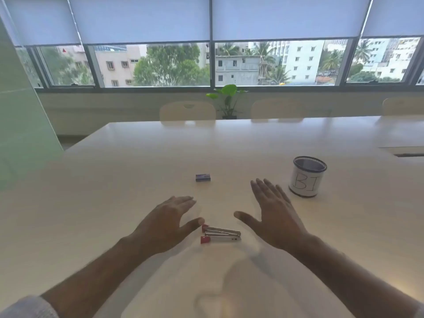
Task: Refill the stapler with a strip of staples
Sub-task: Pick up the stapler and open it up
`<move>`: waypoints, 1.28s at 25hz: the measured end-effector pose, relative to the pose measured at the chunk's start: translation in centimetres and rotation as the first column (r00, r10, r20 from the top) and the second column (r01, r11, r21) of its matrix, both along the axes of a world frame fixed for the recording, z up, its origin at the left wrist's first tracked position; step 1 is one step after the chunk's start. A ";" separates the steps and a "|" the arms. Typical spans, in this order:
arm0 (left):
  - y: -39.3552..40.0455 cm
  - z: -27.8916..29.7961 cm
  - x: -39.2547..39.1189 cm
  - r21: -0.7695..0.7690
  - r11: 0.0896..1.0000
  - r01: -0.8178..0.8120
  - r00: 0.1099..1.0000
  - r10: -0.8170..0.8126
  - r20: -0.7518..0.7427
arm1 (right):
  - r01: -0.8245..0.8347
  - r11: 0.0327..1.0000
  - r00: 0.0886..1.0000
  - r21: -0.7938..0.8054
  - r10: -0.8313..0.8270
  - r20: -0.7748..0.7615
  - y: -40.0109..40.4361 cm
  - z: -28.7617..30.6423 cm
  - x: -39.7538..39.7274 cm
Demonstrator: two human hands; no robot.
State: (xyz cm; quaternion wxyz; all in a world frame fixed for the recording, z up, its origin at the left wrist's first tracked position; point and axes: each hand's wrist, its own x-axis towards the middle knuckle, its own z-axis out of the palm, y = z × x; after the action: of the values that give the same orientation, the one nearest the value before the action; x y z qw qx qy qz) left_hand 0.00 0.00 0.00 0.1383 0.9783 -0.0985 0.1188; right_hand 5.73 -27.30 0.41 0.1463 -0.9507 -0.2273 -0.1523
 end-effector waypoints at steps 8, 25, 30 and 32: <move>-1.7 -2.1 -0.5 -0.091 0.994 0.066 0.997 -0.070 -0.034 | -0.222 0.975 0.973 -0.018 0.220 -0.075 2.2 -2.4 -1.6; -5.0 -2.2 4.5 -0.440 0.898 -0.023 0.962 0.139 0.234 | -0.195 0.966 0.973 0.172 0.169 0.159 2.8 -1.9 3.1; -4.7 -2.7 4.5 -0.412 0.911 0.034 0.942 0.109 0.317 | -0.239 0.961 0.949 0.141 0.201 0.242 1.9 -2.1 3.3; -4.8 -2.6 4.4 -0.415 0.908 0.057 0.931 0.102 0.351 | -0.262 0.953 0.940 0.155 0.216 0.263 1.6 -2.0 3.4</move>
State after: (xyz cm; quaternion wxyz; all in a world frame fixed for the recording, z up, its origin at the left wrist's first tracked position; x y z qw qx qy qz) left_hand 4.44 -4.77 -2.65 0.3227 0.8876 -0.0832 0.3181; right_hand 9.10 -25.65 -1.56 0.2235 -0.8720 -0.3423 -0.2694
